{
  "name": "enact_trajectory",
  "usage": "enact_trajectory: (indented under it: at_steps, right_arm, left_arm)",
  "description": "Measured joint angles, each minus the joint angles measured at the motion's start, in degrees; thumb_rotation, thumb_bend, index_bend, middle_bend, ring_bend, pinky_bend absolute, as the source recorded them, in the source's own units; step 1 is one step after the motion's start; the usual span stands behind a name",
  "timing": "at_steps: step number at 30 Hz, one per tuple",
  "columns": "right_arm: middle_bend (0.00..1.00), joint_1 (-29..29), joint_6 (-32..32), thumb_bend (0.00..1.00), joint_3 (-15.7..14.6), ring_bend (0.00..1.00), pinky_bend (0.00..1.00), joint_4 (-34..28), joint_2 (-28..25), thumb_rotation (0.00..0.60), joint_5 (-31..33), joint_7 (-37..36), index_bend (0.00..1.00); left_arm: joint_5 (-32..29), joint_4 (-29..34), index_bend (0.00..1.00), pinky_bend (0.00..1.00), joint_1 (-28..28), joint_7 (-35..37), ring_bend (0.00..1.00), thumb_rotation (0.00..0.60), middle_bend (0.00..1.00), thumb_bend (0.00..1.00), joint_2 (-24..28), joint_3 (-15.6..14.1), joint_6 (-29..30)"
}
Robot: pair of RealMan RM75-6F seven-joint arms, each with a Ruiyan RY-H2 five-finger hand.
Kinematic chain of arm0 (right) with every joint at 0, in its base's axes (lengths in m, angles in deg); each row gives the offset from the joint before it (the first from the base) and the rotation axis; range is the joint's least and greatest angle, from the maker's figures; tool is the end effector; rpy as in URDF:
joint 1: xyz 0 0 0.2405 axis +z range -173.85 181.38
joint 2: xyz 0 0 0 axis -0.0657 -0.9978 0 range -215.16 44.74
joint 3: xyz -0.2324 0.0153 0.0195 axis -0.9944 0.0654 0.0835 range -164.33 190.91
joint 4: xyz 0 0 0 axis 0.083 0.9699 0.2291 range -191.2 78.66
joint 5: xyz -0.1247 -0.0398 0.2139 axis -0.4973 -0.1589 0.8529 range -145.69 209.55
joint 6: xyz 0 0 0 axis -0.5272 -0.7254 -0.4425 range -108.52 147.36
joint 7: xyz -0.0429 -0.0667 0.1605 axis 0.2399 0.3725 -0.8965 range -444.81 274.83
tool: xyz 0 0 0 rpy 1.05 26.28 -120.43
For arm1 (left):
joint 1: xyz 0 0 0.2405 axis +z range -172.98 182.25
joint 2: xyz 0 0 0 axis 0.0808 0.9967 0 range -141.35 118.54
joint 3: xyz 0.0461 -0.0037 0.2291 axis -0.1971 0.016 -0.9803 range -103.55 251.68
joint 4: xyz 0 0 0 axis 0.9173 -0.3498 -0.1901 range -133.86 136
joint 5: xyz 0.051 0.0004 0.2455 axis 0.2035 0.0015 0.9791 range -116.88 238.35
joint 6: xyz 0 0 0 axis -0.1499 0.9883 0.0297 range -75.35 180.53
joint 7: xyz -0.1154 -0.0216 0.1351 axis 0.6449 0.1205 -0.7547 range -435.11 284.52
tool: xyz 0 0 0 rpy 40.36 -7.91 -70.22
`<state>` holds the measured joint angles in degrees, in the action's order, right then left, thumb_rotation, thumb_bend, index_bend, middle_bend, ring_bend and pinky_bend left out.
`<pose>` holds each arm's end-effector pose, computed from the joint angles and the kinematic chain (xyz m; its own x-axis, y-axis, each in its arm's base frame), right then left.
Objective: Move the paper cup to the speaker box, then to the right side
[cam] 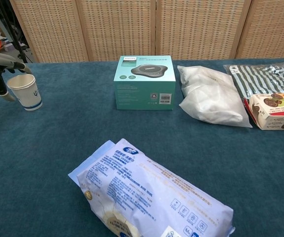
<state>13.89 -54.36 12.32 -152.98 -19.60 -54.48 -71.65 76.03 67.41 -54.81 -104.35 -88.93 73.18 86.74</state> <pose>-0.2815 -0.2193 0.0511 0.5305 -0.2119 0.8208 -0.8474 -0.1569 0.5072 -0.2569 0.4775 0.0257 0.4888 0.4894 0.7222 0.7990 0.0813 -0.5958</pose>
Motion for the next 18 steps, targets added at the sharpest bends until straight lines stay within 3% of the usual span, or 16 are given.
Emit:
enact_trajectory:
  at_steps: [8, 18]
  right_arm:
    - [0.00, 0.05, 0.01, 0.10, -0.06, 0.00, 0.00, 0.13, -0.01, 0.600, -0.10, -0.19, 0.00]
    - [0.00, -0.03, -0.22, 0.10, -0.17, 0.00, 0.00, -0.02, 0.00, 0.600, -0.29, -0.01, 0.00]
  left_arm:
    - [0.66, -0.17, 0.12, 0.00, -0.01, 0.20, 0.00, 0.600, 0.00, 0.37, -0.74, 0.01, 1.07]
    - [0.63, 1.31, 0.15, 0.00, 0.15, -0.10, 0.00, 0.600, 0.00, 0.37, 0.00, -0.31, 1.84]
